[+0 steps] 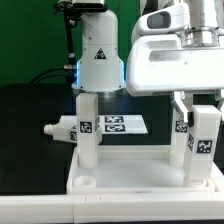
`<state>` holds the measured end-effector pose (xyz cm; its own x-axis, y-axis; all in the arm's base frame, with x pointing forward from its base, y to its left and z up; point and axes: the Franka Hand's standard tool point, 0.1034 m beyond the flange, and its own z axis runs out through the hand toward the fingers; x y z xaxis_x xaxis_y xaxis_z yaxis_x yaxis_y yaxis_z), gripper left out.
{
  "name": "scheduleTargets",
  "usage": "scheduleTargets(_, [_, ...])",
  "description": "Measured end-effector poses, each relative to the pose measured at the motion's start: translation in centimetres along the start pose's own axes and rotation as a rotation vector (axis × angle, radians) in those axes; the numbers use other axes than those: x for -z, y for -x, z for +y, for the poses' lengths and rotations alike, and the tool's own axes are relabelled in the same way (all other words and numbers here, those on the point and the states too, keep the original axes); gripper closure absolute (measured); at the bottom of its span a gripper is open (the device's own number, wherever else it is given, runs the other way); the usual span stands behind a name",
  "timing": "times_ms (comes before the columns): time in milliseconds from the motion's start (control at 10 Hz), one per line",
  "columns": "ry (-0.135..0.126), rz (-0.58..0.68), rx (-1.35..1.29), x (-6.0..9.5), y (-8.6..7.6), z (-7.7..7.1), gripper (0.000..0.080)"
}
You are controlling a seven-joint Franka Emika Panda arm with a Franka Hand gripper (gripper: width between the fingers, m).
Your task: Assemble desk
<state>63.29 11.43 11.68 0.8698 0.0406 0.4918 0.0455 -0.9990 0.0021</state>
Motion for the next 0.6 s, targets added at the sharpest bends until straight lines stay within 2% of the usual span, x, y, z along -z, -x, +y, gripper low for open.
scheduleTargets(200, [0.000,-0.037,-0.004,-0.1,0.2,0.2,0.0514])
scheduleTargets(400, [-0.003,-0.075,-0.065,0.6,-1.7,1.3,0.0231])
scheduleTargets(500, [-0.005,-0.133,-0.107,0.3,-1.3,1.3,0.0231])
scheduleTargets(600, [-0.009,-0.215,-0.130,0.3,-1.3,1.2,0.0164])
